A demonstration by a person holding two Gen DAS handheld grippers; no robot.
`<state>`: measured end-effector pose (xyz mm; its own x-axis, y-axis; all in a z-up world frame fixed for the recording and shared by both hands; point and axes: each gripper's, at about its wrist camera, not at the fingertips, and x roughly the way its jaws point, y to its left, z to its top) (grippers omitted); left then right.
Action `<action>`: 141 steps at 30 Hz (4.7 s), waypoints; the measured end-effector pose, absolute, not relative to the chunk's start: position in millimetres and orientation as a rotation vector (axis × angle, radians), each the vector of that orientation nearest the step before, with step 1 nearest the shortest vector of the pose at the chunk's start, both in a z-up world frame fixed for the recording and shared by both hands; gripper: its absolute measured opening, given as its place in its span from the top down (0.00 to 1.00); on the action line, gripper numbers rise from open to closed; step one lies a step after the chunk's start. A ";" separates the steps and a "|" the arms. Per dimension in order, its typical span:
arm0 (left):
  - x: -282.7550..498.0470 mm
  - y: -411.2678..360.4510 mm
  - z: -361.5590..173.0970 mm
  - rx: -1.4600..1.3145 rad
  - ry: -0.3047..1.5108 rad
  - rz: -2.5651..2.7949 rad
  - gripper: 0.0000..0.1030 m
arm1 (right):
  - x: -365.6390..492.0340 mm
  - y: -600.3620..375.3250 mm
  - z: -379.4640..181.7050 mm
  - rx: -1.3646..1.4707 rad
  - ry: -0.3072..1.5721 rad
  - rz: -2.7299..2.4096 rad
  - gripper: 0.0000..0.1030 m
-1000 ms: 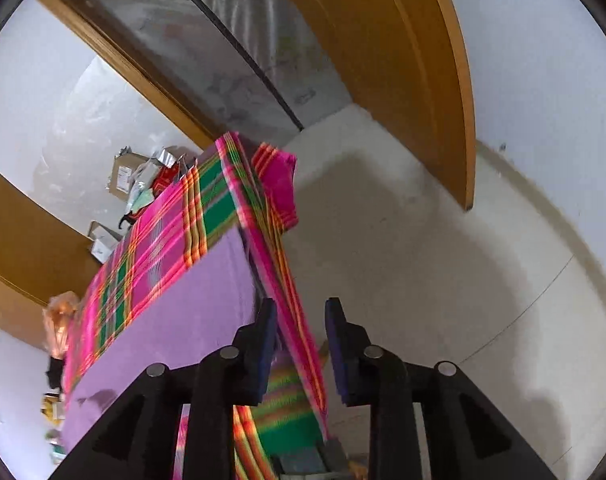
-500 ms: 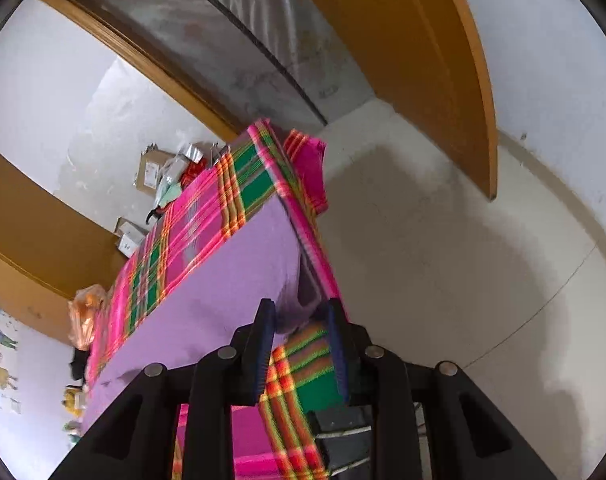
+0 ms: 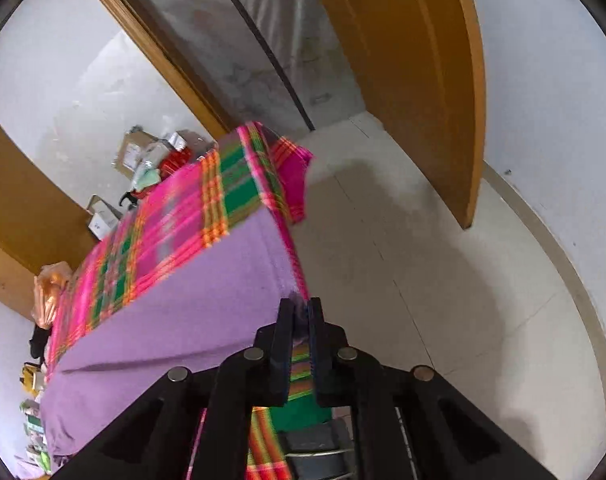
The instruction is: Fold clothes
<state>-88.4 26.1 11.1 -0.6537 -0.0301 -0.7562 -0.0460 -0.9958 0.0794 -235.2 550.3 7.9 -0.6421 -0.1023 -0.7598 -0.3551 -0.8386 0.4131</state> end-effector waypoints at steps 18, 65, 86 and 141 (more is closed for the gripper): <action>-161.9 66.2 59.5 -1.112 0.067 2.773 0.87 | -221.3 344.9 41.7 -1.481 0.166 3.139 0.87; -202.1 82.4 12.8 -1.249 0.096 2.689 0.86 | -333.8 424.9 22.2 -1.466 -0.231 3.043 0.92; -200.6 83.6 12.9 -1.248 0.102 2.694 0.86 | -313.7 539.7 14.7 -1.360 0.349 2.924 0.63; -138.1 -41.0 57.2 -1.193 -0.137 2.954 0.86 | -273.0 295.7 27.1 -1.524 -0.151 3.115 0.79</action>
<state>-138.1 -41.0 57.2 -0.7189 -0.0115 -0.6950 0.0758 -0.9952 -0.0621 -273.0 295.7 27.1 -0.5710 -0.2529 -0.7810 0.3273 -0.9426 0.0659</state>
